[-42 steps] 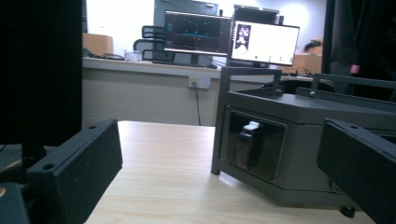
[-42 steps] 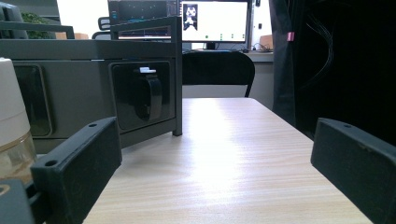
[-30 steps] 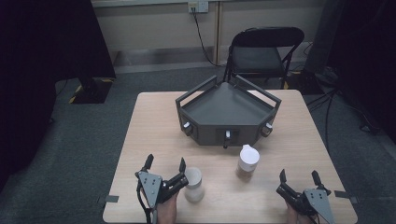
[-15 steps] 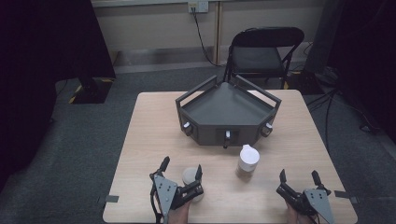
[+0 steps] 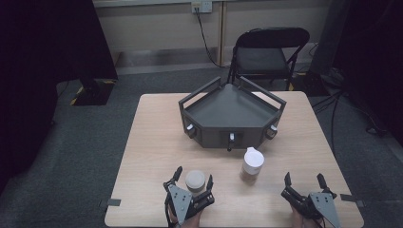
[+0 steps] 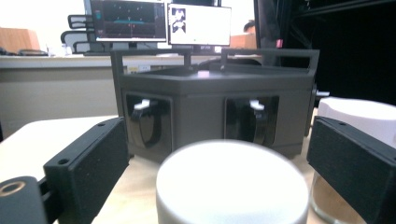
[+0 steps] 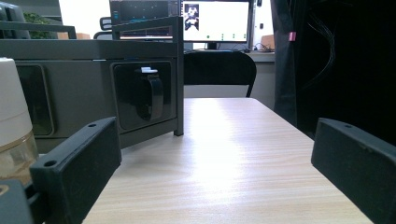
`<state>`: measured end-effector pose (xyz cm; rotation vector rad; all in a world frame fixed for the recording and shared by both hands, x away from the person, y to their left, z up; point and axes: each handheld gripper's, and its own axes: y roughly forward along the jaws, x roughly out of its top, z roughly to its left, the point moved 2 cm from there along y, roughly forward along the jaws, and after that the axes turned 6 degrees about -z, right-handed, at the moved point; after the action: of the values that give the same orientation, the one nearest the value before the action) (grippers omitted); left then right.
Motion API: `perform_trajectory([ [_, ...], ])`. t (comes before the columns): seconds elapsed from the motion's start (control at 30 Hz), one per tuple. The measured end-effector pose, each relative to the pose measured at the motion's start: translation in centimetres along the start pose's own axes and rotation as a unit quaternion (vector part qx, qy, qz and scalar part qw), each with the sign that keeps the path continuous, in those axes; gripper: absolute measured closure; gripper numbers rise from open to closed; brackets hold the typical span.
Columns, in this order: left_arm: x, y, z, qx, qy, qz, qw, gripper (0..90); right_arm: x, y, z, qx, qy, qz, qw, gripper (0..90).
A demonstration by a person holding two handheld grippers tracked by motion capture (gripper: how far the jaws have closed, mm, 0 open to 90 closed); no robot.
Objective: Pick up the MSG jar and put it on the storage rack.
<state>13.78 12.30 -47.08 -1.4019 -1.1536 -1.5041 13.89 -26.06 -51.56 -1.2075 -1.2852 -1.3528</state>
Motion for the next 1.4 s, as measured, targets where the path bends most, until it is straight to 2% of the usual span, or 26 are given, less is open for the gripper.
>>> perform_trajectory([
  [0.13, -0.6, -0.3, -0.1, 0.0, -0.001, 0.015, 0.9999, 9.8, 0.0, 0.0, 0.0, 0.0, 0.0, 0.0, 1.0, 0.1],
  [0.27, -0.8, -0.6, -0.1, -0.002, -0.003, 0.016, 0.9999, 13.5, 0.0, 0.0, 0.0, 0.001, 0.0, 0.0, 1.0, 0.1],
  [0.37, -0.9, -0.9, -0.5, 0.005, 0.001, 0.015, 0.9999, 15.7, 0.0, 0.0, 0.0, 0.0, 0.0, 0.0, 1.0, 0.1],
  [0.47, -1.0, -1.0, -0.4, -0.001, -0.003, 0.019, 0.9998, 20.3, 0.0, 0.0, 0.0, 0.0, 0.0, 0.0, 1.0, 0.1],
  [0.5, -1.0, -0.9, -0.4, -0.002, -0.003, 0.027, 0.9996, 22.1, 0.0, 0.0, 0.0, 0.001, 0.0, 0.0, 1.0, 0.1],
  [0.63, -0.9, -0.9, -0.3, -0.004, -0.009, 0.029, 0.9995, 25.8, 0.0, 0.0, 0.0, 0.0, 0.0, 0.0, 1.0, 0.1],
  [0.77, -0.8, -0.9, -0.2, -0.004, -0.005, 0.033, 0.9994, 33.5, 0.0, 0.0, 0.0, 0.001, 0.0, 0.0, 1.0, 0.1],
  [1.1, -0.6, -0.6, 0.4, -0.015, -0.01, 0.037, 0.9992, 34.1, 0.0, 0.0, 0.0, 0.0, 0.0, 0.0, 1.0, 0.1],
  [1.23, -0.1, -0.3, 0.8, -0.022, -0.008, 0.047, 0.9986, 34.2, 0.0, 0.0, 0.0, 0.001, 0.0, 0.0, 1.0, 0.1],
  [1.4, -0.1, -0.2, 0.9, -0.027, -0.009, 0.043, 0.9987, 34.2, 0.0, 0.0, 0.0, 0.0, 0.0, 0.0, 1.0, 0.1],
])
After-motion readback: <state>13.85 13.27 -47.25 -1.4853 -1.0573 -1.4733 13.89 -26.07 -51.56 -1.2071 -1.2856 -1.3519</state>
